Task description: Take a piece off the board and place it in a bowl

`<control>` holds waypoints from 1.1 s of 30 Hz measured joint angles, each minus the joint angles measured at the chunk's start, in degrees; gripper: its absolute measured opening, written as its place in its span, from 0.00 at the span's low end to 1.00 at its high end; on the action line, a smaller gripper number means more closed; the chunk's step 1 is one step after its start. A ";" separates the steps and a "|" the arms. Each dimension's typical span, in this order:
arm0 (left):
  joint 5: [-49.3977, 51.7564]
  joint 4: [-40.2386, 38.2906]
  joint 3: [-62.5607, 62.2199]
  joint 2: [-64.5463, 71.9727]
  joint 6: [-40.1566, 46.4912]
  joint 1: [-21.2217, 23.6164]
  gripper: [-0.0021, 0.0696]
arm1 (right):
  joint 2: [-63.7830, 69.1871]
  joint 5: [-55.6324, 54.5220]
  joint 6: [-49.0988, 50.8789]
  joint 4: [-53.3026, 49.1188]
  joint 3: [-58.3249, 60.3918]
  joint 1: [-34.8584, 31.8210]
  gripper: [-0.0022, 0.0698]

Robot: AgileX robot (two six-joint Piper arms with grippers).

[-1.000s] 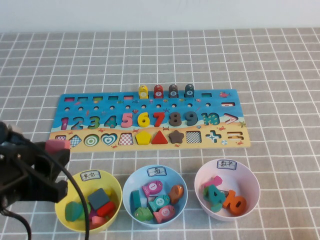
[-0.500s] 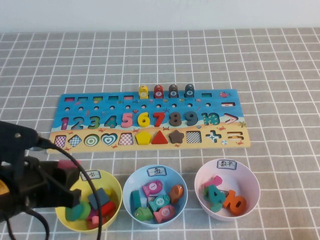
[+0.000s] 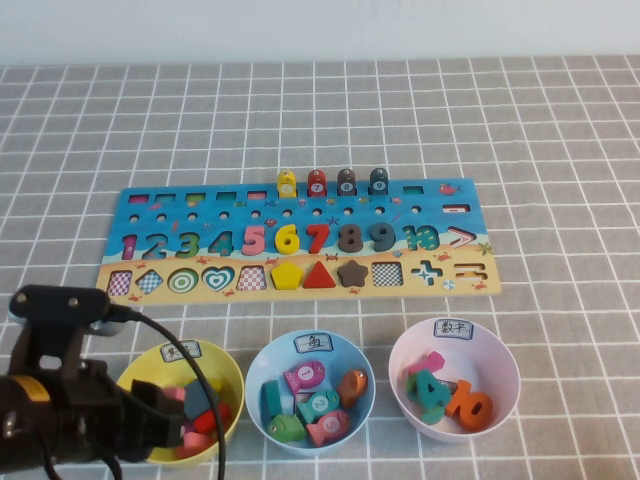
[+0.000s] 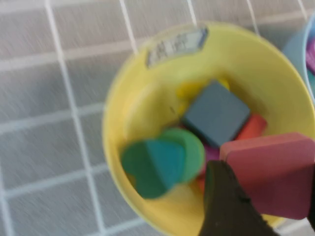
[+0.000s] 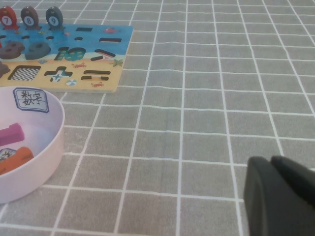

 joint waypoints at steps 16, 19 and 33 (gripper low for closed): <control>-0.50 -3.13 0.00 7.22 -0.13 0.00 0.43 | 0.00 0.00 0.00 0.00 0.00 0.00 0.00; -0.63 -3.13 -0.27 8.66 -0.13 0.00 0.43 | 0.00 0.00 0.00 0.00 0.00 0.00 0.00; 0.70 -3.13 -3.64 11.32 0.39 0.00 0.56 | 0.00 -0.10 0.00 0.00 0.00 0.00 0.00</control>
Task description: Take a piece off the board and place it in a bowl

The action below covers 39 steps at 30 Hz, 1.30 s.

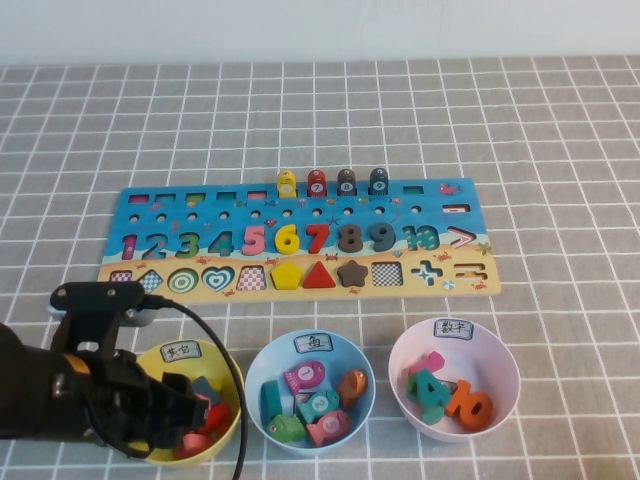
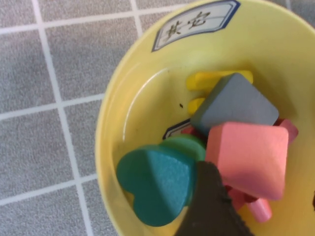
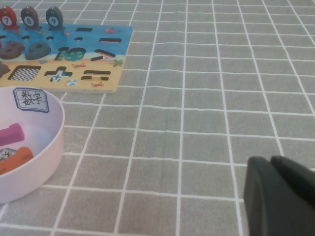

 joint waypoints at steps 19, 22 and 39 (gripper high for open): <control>2.87 1.47 0.12 -14.36 3.78 0.00 0.15 | 0.00 0.00 0.00 0.00 0.00 0.00 0.00; 3.17 1.52 1.58 -22.15 6.67 0.00 0.06 | 0.00 0.00 0.00 0.00 0.00 0.00 0.00; 1.46 1.61 14.76 -71.72 7.66 0.00 0.03 | 0.00 0.00 0.00 0.00 0.00 0.00 0.00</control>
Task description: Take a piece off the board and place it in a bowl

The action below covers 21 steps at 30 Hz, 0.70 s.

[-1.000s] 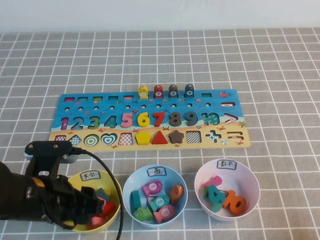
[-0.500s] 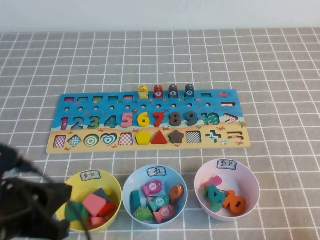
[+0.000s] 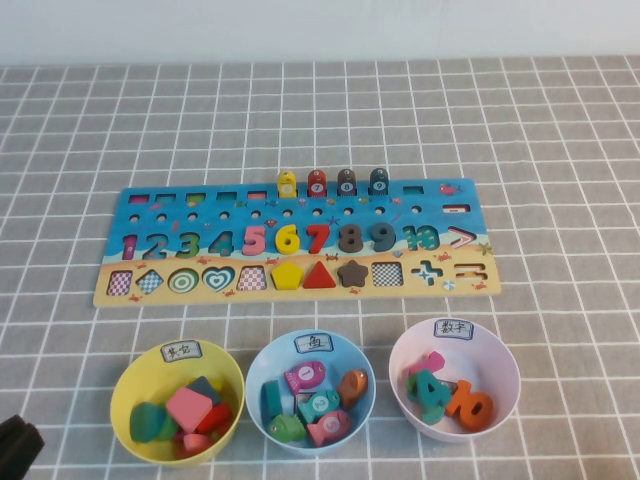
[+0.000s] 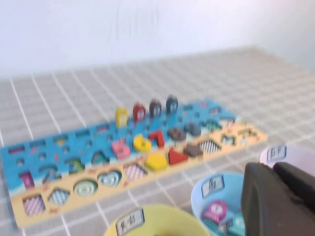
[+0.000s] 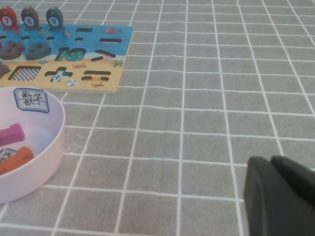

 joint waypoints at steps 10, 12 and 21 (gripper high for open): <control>0.59 2.16 1.52 -1.77 0.00 0.00 0.03 | 0.00 -0.10 0.00 0.00 0.00 0.00 0.00; 0.59 2.95 1.52 -1.77 0.00 0.00 0.03 | 0.00 -0.10 0.00 0.00 0.00 0.00 0.00; -14.23 8.93 7.26 -1.77 -1.18 0.00 0.03 | 0.00 -0.10 0.00 0.00 0.00 0.00 0.00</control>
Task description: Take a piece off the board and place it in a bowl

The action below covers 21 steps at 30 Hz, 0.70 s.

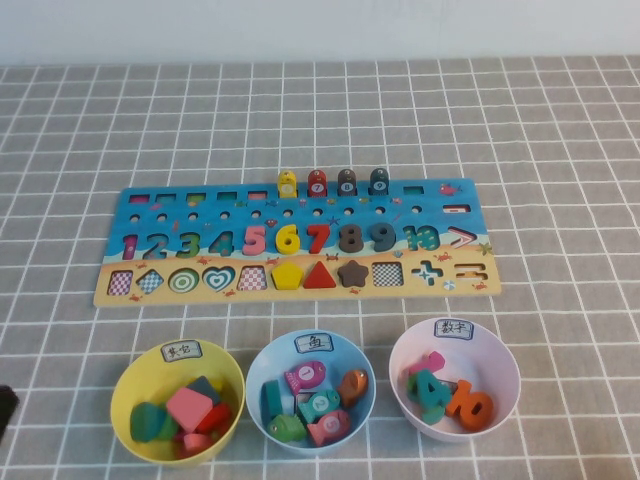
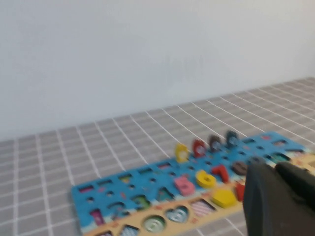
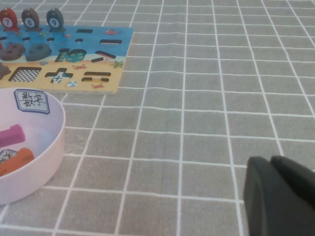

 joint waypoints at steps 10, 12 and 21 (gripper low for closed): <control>-9.59 12.40 5.50 0.00 -11.58 13.18 0.03 | 0.00 0.00 0.00 0.00 0.00 0.00 0.00; -9.59 12.40 5.62 0.00 -11.71 16.92 0.03 | 0.00 0.00 0.00 0.00 0.00 0.00 0.00; -13.11 13.06 11.21 0.00 -13.65 20.14 0.03 | 0.00 0.00 0.00 0.00 0.00 0.00 0.00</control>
